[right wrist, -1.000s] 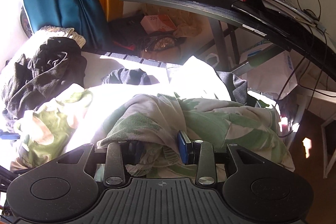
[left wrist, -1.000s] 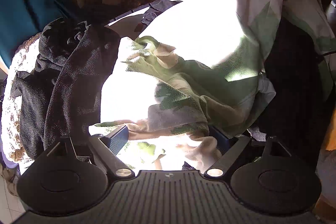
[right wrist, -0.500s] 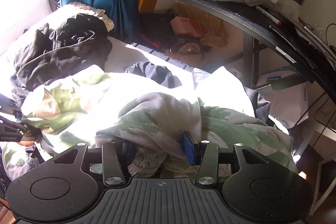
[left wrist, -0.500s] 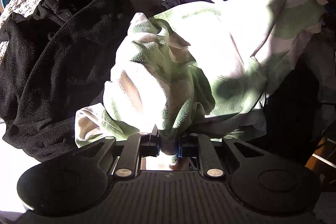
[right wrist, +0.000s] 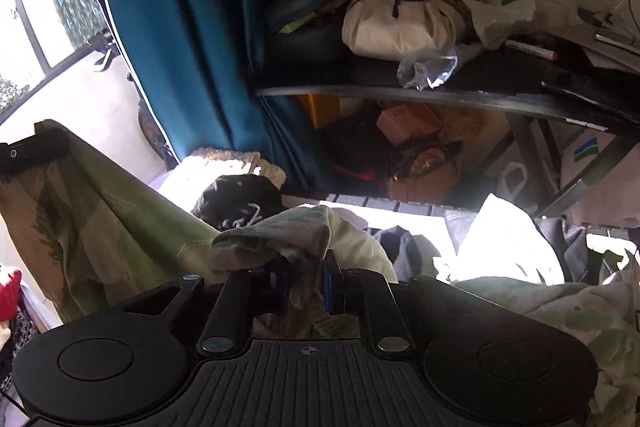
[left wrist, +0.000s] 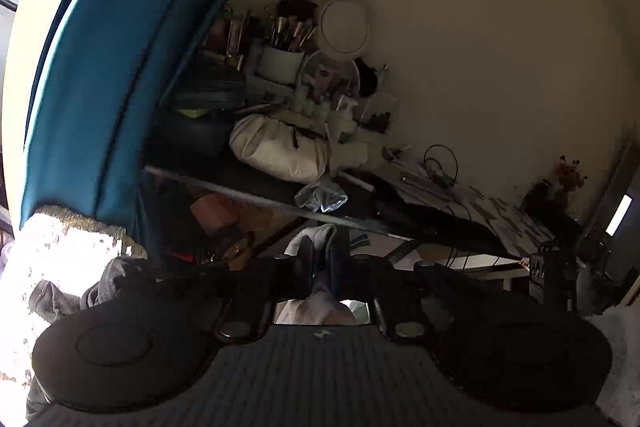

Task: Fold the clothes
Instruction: 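Lift the striped shirt up with both grippers, spreading it out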

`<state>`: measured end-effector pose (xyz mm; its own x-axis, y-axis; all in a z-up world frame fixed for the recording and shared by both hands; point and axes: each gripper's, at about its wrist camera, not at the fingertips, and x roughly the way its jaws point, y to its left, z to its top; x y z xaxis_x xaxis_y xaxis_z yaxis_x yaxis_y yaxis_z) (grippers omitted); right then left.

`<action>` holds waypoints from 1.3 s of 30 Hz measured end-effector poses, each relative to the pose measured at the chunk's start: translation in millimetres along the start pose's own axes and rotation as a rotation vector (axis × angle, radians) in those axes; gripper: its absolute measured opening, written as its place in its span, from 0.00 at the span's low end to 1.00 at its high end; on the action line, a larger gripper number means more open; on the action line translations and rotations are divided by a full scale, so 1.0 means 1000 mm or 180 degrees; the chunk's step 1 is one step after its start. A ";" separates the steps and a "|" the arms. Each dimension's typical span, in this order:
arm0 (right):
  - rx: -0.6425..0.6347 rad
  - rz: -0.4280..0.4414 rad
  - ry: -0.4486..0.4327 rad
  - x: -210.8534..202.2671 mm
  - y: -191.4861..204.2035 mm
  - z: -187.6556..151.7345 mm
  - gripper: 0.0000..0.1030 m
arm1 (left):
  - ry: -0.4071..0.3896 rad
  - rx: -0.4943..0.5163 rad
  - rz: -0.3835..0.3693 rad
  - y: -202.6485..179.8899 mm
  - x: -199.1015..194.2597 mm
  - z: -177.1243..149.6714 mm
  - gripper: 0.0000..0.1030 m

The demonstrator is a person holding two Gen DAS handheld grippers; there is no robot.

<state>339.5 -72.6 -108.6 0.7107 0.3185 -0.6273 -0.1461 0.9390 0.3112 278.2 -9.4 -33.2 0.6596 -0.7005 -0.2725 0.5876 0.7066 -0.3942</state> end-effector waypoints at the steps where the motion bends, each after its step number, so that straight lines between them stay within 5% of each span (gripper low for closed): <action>1: -0.0023 0.0092 -0.0125 -0.010 0.005 0.012 0.13 | -0.0105 0.0007 -0.0068 -0.005 -0.002 0.011 0.07; 3: -0.0055 0.0235 -0.0361 -0.029 0.013 0.034 0.13 | -0.0273 0.0032 -0.0159 -0.012 -0.002 0.025 0.07; 11: -0.0083 0.0410 -0.0919 -0.095 0.027 0.084 0.13 | -0.0308 -0.0044 -0.0390 -0.031 0.004 0.041 0.07; 26: -0.0201 0.0649 -0.0803 -0.144 0.064 0.067 0.11 | -0.0120 0.0021 -0.1482 -0.091 0.020 0.034 0.05; 32: -0.0239 0.0317 -0.0758 -0.147 0.072 0.055 0.09 | -0.0237 -0.0034 -0.1160 -0.086 0.020 0.031 0.06; 34: -0.0120 0.0161 -0.0734 -0.144 0.062 0.052 0.09 | -0.0269 -0.0109 -0.0834 -0.070 0.017 0.027 0.12; 35: -0.0064 0.0098 -0.0732 -0.144 0.057 0.051 0.08 | -0.0252 -0.0094 -0.0645 -0.061 0.016 0.022 0.25; 36: -0.0022 0.0057 -0.0745 -0.144 0.052 0.050 0.08 | -0.0222 -0.0056 -0.0451 -0.053 0.016 0.017 0.51; 38: 0.0038 -0.0072 -0.0802 -0.145 0.043 0.049 0.08 | -0.0052 0.0085 -0.0033 -0.038 0.018 0.001 0.83; 39: 0.0104 -0.0162 -0.0799 -0.143 0.035 0.050 0.08 | 0.0073 0.0174 0.0136 -0.030 0.020 -0.009 0.84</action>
<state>267.5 -91.5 27.6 0.8657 0.2250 -0.4471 -0.0864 0.9470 0.3094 269.5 -45.3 -34.8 0.6740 -0.6713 -0.3084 0.5844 0.7398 -0.3334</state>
